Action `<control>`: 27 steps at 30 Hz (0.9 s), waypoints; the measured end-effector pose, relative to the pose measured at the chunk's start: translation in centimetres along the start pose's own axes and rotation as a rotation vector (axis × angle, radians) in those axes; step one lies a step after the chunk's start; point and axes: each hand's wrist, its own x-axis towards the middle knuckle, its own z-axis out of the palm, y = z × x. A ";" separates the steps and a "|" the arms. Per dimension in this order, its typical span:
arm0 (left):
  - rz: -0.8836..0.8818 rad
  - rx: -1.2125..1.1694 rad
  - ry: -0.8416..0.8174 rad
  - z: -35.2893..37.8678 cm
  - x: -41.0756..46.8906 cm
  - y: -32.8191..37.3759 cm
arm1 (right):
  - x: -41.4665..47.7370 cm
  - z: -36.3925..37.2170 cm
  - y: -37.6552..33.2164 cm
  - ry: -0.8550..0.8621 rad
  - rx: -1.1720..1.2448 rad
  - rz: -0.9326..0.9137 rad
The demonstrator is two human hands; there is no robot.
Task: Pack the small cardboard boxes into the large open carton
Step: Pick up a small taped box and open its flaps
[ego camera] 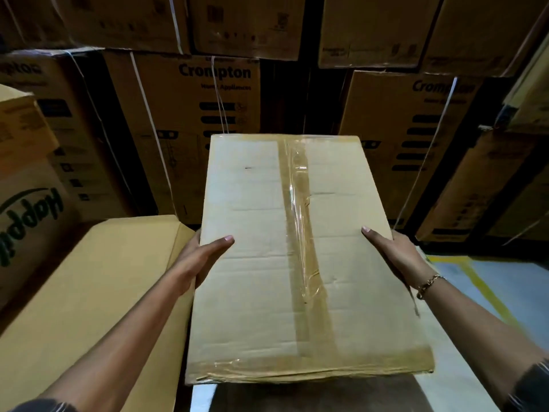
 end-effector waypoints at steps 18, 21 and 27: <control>0.053 0.395 0.155 2.9 -17.7 -5.4 | -13.8 -6.0 10.1 -0.083 -0.159 -0.212; 0.048 0.460 0.189 3.1 -18.0 -5.5 | -14.0 -6.4 9.6 -0.076 -0.234 -0.226; -0.018 0.529 0.302 4.9 -21.1 -7.1 | -16.2 -6.4 12.5 -0.053 -0.394 -0.221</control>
